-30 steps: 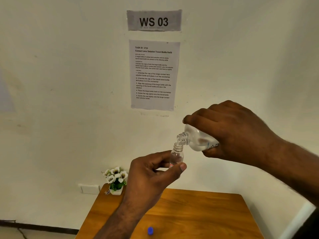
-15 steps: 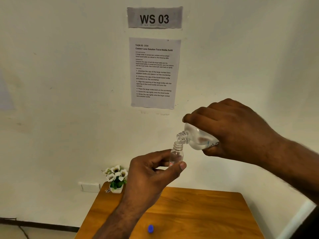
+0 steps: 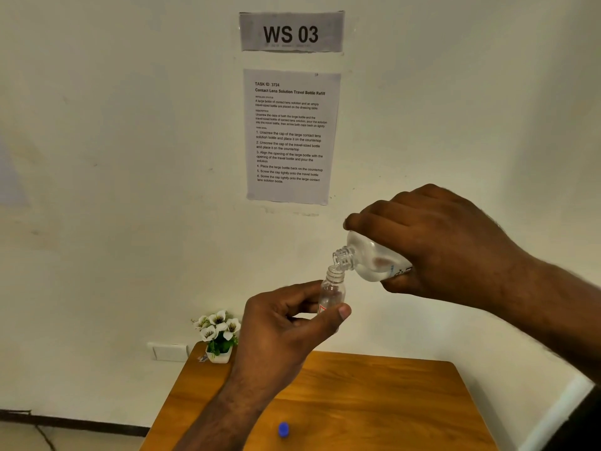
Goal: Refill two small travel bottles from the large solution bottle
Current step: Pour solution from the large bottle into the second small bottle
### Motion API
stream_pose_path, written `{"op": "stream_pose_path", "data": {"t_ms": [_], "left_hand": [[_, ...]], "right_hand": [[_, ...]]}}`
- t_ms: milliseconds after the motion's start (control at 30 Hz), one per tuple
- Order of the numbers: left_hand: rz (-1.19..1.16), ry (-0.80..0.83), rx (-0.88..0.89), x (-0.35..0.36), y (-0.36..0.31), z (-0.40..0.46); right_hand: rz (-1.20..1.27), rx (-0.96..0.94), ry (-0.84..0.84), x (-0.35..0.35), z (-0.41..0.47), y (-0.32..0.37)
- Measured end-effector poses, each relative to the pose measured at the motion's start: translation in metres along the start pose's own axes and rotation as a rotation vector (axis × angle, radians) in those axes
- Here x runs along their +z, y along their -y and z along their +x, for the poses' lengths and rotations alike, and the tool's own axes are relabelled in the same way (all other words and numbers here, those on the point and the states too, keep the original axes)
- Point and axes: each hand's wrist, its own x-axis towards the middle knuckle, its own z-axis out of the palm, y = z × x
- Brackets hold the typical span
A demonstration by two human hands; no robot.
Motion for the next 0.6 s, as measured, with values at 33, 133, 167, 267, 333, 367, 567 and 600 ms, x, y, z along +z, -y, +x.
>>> {"op": "stream_pose_path", "data": {"t_ms": [33, 133, 167, 267, 333, 367, 567, 600], "left_hand": [[0.005, 0.001, 0.002, 0.0, 0.0, -0.0002], [0.013, 0.004, 0.0, -0.0001, 0.0005, -0.0004], [0.013, 0.003, -0.002, -0.0003, 0.0006, -0.0005], [0.016, 0.0, -0.006, -0.0005, 0.0008, -0.0004], [0.013, 0.003, -0.008, -0.0009, 0.0011, -0.0003], [0.014, 0.003, -0.009, -0.0011, 0.0015, -0.0001], [0.022, 0.004, 0.002, -0.0018, 0.0035, 0.001], [0.022, 0.006, 0.001, -0.002, 0.0038, 0.0011]], "right_hand": [[-0.001, 0.0, -0.001, 0.0002, -0.0002, 0.0002], [-0.003, -0.003, 0.0, 0.001, -0.0003, 0.0002], [-0.001, -0.004, 0.0, 0.0013, -0.0002, 0.0002], [0.003, -0.006, 0.0, 0.0019, 0.0003, 0.0002], [0.0, -0.005, 0.003, 0.002, 0.0009, 0.0003], [-0.003, -0.004, 0.004, 0.0022, 0.0012, 0.0003], [-0.002, -0.009, -0.001, 0.0033, 0.0024, 0.0001], [-0.001, -0.01, -0.001, 0.0034, 0.0026, 0.0]]}}
